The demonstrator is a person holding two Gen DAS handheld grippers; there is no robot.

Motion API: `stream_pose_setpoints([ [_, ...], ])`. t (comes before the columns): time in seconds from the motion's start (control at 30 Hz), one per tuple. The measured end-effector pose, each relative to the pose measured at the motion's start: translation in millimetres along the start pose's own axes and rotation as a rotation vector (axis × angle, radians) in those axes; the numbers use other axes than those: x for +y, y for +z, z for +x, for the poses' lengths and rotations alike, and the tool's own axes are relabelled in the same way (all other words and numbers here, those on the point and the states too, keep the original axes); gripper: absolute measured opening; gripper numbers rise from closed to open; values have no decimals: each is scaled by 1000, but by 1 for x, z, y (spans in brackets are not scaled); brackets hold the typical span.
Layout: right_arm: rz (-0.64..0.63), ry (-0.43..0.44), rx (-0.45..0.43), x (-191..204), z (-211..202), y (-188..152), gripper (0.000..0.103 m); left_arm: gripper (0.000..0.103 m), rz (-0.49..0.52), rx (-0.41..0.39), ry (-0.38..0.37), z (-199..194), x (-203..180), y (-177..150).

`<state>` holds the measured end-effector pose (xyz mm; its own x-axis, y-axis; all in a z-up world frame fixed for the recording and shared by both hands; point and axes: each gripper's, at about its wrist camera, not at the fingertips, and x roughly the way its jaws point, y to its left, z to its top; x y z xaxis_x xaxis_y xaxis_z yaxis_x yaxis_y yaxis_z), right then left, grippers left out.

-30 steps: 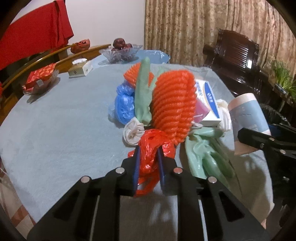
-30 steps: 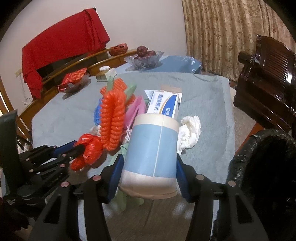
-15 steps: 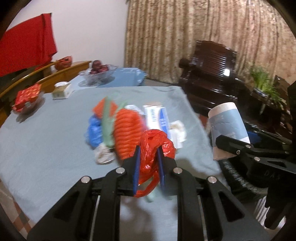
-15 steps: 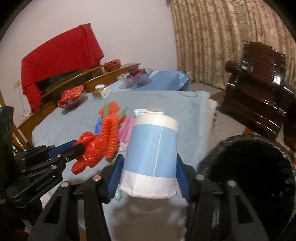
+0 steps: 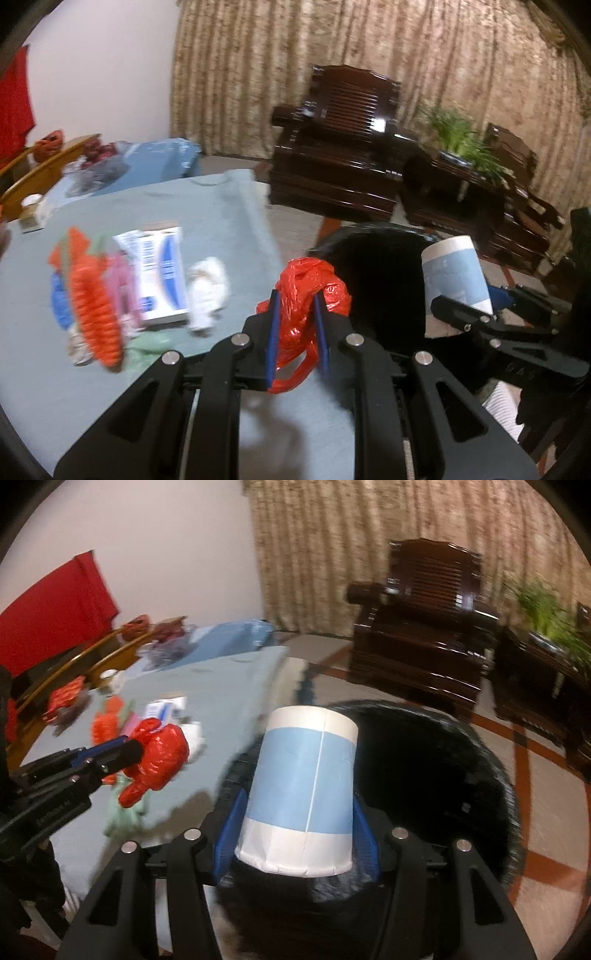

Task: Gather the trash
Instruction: 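Carry the red bag and paper cup over the bin and release both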

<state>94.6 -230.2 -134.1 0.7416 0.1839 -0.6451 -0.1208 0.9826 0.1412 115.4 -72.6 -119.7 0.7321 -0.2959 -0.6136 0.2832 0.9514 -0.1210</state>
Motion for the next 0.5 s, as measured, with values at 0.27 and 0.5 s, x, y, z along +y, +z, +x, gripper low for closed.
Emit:
stream_pose_setpoints([
  [0.27, 44, -94, 15, -38, 1, -12, 57, 17, 52, 28, -81, 40, -50, 9],
  [0.5, 62, -156, 2, -53, -6, -16, 72, 37, 68, 37, -124, 58, -67, 10],
])
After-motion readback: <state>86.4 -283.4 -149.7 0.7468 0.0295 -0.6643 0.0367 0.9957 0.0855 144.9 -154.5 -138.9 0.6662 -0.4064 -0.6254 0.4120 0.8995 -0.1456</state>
